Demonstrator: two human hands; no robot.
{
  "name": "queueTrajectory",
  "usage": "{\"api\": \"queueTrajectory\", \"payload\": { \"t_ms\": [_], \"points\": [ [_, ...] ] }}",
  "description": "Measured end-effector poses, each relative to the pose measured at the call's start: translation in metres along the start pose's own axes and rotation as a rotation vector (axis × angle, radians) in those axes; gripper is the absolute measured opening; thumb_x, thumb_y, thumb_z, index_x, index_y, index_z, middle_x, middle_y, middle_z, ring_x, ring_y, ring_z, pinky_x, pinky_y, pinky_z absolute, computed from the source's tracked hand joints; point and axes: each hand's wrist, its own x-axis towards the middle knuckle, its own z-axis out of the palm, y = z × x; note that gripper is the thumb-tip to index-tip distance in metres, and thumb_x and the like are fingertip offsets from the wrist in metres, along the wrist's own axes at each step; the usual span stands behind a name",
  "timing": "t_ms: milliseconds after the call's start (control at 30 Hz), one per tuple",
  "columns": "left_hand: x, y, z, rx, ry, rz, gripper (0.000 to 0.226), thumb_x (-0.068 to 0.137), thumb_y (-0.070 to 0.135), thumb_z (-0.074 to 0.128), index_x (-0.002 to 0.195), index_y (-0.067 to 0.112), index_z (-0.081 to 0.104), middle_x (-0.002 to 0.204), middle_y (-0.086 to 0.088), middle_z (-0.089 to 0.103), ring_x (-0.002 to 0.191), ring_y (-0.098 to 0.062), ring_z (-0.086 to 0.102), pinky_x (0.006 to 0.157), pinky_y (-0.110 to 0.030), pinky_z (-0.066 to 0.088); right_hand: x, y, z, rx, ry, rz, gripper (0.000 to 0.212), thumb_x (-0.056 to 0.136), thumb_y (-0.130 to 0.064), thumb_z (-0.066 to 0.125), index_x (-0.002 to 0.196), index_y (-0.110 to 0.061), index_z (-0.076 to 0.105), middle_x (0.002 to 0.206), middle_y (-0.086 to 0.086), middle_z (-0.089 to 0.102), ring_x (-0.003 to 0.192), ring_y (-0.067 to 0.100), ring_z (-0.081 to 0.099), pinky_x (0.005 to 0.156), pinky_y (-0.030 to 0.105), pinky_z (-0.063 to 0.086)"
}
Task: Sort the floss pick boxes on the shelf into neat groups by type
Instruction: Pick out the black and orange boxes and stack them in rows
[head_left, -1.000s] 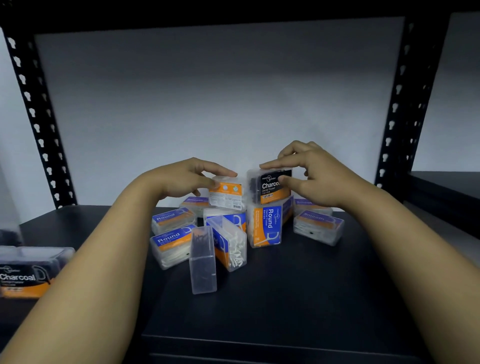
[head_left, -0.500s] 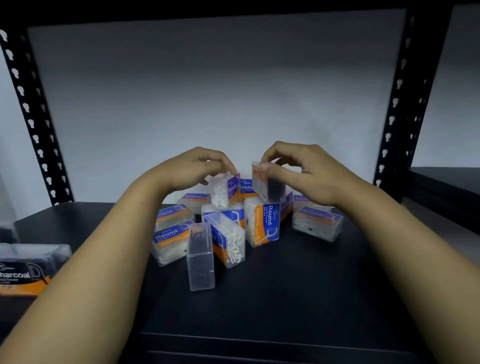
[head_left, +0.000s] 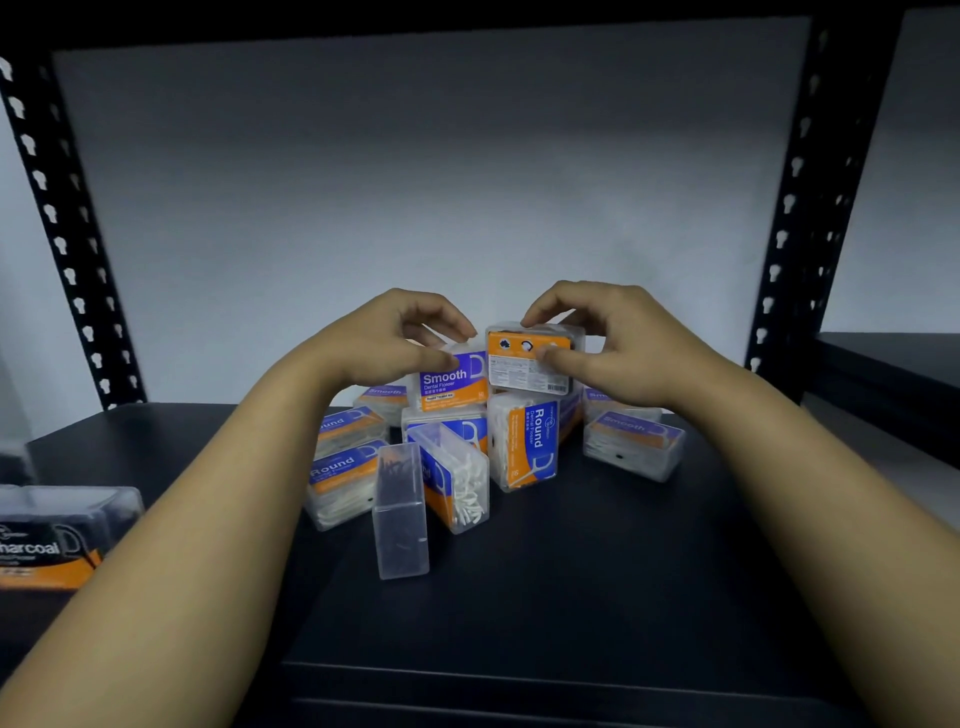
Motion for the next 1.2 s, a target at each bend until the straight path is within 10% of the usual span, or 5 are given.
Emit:
{"api": "queueTrajectory", "payload": {
  "t_ms": [700, 967, 1200],
  "points": [
    [0.007, -0.037, 0.005, 0.345, -0.022, -0.210, 0.028, 0.088, 0.027, 0.076, 0.116, 0.027, 0.071, 0.119, 0.003, 0.070, 0.102, -0.013, 0.063, 0.087, -0.029, 0.048, 0.000, 0.001, -0.003, -0.103, -0.069, -0.008, 0.042, 0.090, -0.039, 0.055, 0.130, -0.043, 0.069, 0.104, -0.013, 0.053, 0.094, 0.009, 0.054, 0.080, 0.026, 0.044],
    [-0.032, 0.033, -0.016, 0.370, 0.107, -0.186, 0.035, 0.077, 0.052, 0.080, 0.104, 0.031, 0.070, 0.104, 0.007, 0.069, 0.094, -0.018, 0.067, 0.077, -0.032, 0.051, -0.001, -0.001, 0.001, -0.228, -0.055, -0.092, 0.053, 0.083, -0.072, 0.056, 0.122, -0.038, 0.067, 0.127, -0.011, 0.059, 0.121, 0.013, 0.051, 0.100, 0.034, 0.045],
    [-0.111, 0.080, 0.017, 0.478, -0.030, -0.475, 0.061, 0.054, 0.077, 0.079, 0.094, 0.032, 0.065, 0.085, 0.007, 0.073, 0.073, -0.012, 0.070, 0.074, -0.034, 0.058, -0.003, -0.003, 0.003, -0.169, -0.031, -0.080, 0.041, 0.086, -0.064, 0.067, 0.106, -0.029, 0.059, 0.101, -0.009, 0.069, 0.091, 0.013, 0.062, 0.080, 0.038, 0.053]
  ]
}}
